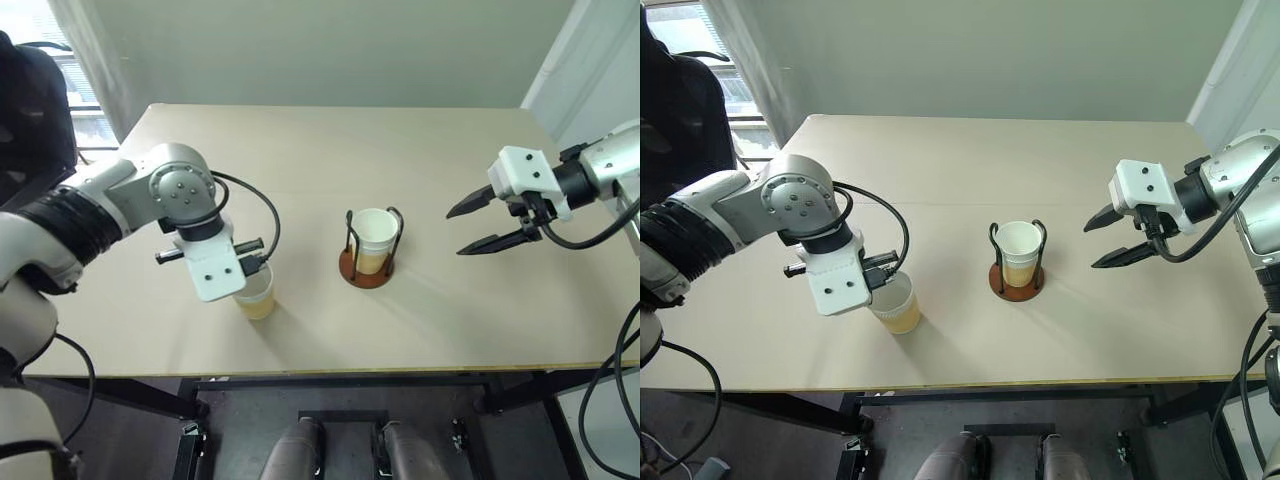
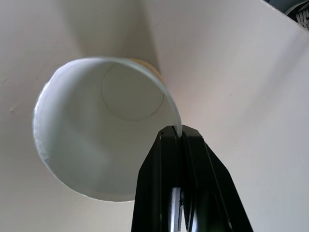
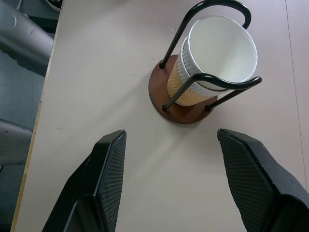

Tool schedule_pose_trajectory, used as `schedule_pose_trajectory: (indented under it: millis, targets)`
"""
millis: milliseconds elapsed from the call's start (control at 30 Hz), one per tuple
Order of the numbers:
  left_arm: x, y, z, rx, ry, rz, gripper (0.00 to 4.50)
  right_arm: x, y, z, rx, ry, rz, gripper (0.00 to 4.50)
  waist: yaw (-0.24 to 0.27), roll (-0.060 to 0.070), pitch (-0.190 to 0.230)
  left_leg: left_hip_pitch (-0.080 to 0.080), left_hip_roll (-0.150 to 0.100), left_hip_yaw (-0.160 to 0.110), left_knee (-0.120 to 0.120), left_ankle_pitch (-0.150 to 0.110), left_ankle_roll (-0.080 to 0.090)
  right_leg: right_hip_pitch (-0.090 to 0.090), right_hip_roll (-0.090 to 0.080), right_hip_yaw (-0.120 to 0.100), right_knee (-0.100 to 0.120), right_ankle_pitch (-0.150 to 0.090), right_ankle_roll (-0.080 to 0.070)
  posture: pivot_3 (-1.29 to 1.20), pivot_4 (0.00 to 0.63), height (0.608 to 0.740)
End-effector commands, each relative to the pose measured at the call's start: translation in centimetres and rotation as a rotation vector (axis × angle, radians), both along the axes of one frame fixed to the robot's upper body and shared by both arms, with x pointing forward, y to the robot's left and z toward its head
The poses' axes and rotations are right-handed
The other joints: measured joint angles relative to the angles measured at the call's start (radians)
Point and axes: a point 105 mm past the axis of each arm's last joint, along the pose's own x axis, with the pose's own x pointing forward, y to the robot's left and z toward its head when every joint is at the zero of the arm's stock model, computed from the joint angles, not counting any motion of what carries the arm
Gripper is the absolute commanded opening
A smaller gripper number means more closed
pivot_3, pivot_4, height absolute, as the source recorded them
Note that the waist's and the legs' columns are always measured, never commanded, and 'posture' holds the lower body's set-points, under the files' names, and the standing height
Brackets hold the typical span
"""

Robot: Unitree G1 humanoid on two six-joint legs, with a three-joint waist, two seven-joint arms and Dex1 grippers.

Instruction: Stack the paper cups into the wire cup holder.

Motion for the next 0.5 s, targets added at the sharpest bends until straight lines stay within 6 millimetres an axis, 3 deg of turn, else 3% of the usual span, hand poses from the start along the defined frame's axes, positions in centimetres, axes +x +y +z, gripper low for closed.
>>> schedule_pose_trajectory:
  millis: [33,300,500]
  targets:
    - [0.6,0.1,1.7,0.013,-0.05,0.007,0.02,-0.1,-0.1,1.3,0.006,-0.052,0.007,3.03,0.0,0.0,0.0,0.0,0.0,0.0,0.0,0.0,0.0,0.0,0.0,0.0,0.0,0.0,0.0,0.0,0.15,0.74]
    - [2.2,-0.8,3.6,-0.041,-0.121,0.042,0.02,0.1,-0.2,1.3,-0.003,-0.057,0.005,3.03,0.0,0.0,0.0,-0.001,0.0,0.0,0.0,0.0,0.0,0.0,0.0,0.0,0.0,0.0,0.0,0.0,0.15,0.74]
    - [4.1,-2.3,6.9,-0.105,-0.231,0.093,0.02,0.3,-0.5,1.5,-0.011,-0.064,-0.004,3.03,0.004,0.0,0.0,-0.002,0.0,0.0,0.0,-0.001,0.001,0.0,0.0,0.0,-0.001,0.0,0.001,0.0,0.15,0.74]
